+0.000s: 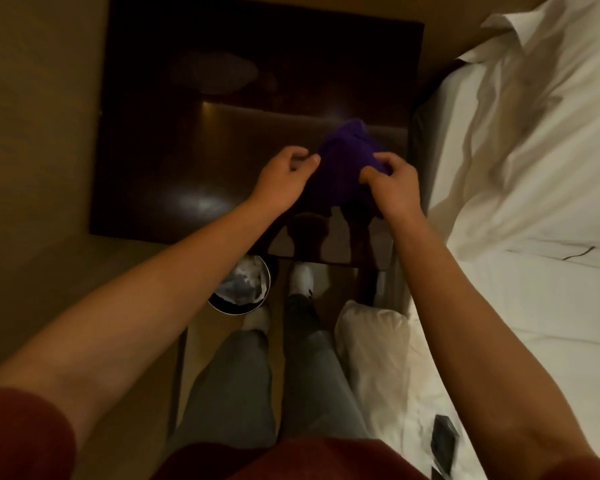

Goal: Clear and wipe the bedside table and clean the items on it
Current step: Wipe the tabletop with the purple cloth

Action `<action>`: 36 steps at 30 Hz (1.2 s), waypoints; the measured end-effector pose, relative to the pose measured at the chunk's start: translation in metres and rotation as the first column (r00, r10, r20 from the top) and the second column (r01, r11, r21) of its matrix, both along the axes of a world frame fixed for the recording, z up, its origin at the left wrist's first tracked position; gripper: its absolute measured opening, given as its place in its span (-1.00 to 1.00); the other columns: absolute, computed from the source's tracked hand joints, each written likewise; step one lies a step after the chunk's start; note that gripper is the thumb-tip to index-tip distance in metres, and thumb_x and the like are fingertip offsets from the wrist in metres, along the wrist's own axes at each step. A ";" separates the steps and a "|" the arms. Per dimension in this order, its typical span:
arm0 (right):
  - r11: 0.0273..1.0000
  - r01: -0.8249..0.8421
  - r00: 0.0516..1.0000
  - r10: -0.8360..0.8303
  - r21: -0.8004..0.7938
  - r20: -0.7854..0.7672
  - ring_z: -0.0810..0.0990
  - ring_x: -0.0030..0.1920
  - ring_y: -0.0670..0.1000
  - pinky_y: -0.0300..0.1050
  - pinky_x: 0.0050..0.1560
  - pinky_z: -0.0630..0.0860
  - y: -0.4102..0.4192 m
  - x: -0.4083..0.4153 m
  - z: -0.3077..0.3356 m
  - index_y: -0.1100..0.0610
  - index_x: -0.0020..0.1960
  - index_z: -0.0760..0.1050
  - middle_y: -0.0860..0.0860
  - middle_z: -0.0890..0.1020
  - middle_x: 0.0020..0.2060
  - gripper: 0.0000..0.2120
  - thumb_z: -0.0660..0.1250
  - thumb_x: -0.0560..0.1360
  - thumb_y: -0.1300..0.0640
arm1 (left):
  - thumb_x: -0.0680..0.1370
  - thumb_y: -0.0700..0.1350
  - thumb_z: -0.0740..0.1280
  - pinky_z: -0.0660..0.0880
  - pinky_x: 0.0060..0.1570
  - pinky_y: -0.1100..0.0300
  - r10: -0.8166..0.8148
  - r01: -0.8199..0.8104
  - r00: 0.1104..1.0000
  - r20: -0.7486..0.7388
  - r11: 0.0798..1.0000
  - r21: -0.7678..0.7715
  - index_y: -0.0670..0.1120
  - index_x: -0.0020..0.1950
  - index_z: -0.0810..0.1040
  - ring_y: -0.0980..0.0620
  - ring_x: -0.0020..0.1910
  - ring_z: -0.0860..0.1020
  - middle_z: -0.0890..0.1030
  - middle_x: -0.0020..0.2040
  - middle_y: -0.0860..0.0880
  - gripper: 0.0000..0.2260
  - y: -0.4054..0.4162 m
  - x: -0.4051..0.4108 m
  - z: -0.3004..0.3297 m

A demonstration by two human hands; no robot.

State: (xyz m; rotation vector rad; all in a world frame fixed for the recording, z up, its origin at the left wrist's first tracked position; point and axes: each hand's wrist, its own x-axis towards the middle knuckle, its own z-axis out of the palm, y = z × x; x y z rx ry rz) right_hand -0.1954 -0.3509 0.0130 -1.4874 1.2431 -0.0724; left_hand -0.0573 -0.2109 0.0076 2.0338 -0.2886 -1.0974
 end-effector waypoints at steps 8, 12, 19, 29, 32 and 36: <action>0.942 -0.122 0.928 -0.003 0.312 0.373 0.69 -0.04 0.00 -0.15 -0.13 0.61 -0.005 0.028 0.024 -0.10 -0.06 0.72 0.03 0.71 -0.03 -0.61 0.39 0.23 0.29 | 0.54 0.20 0.42 0.57 0.28 0.04 0.174 -0.324 0.846 -0.504 0.919 -0.225 0.00 0.34 0.57 0.05 0.23 0.65 0.69 0.24 0.02 -0.56 0.000 0.036 0.038; 0.943 -0.085 0.927 -0.043 0.322 0.372 0.74 0.01 0.01 -0.15 -0.06 0.63 0.002 0.041 0.021 -0.09 0.00 0.73 0.03 0.73 0.04 -0.58 0.42 0.26 0.31 | 0.55 0.07 0.46 0.62 0.11 0.14 0.233 -0.324 0.906 -0.353 0.919 -0.226 0.00 0.30 0.60 0.08 0.15 0.68 0.71 0.16 0.03 -0.65 0.009 0.036 0.044; 0.821 0.036 0.969 -0.168 0.570 0.180 0.65 0.25 0.17 0.26 0.15 0.65 0.022 0.036 0.016 0.00 0.39 0.50 0.11 0.60 0.34 -0.41 0.43 0.48 -0.30 | 0.65 -0.16 0.33 0.56 0.28 -0.04 0.369 -0.648 0.684 -0.629 0.703 -0.293 -0.10 0.29 0.57 -0.09 0.21 0.65 0.69 0.17 -0.10 -0.78 0.024 0.038 0.063; 0.799 0.194 0.861 -0.417 0.568 0.292 0.72 0.15 0.06 0.05 0.23 0.62 0.074 0.081 0.043 0.14 0.27 0.58 0.08 0.74 0.13 -0.65 0.49 0.54 0.06 | 0.67 0.07 0.27 0.56 0.25 0.03 0.380 -0.597 0.689 -0.617 0.781 -0.186 -0.11 0.22 0.62 0.01 0.18 0.67 0.71 0.18 -0.08 -0.70 0.061 0.021 0.055; 0.914 0.135 0.936 -0.244 0.382 0.254 0.73 0.03 -0.13 -0.17 0.03 0.62 0.078 0.092 0.045 0.01 0.22 0.58 -0.08 0.74 0.05 -0.72 0.46 0.56 -0.05 | 0.66 0.11 0.30 0.64 0.11 0.03 0.473 -0.584 0.737 -0.483 0.805 -0.103 -0.01 0.05 0.62 0.02 0.05 0.71 0.73 0.03 0.01 -0.78 0.083 0.041 0.049; 0.897 0.120 0.901 -0.279 0.425 0.333 0.74 0.04 -0.08 -0.19 -0.04 0.66 0.085 0.104 0.057 0.02 0.18 0.58 -0.09 0.77 -0.01 -0.77 0.45 0.57 -0.02 | 0.62 0.00 0.38 0.61 0.16 -0.04 0.453 -0.452 0.891 -0.033 0.891 0.041 -0.12 0.07 0.58 -0.03 0.02 0.65 0.65 0.00 -0.02 -0.81 0.106 0.057 0.040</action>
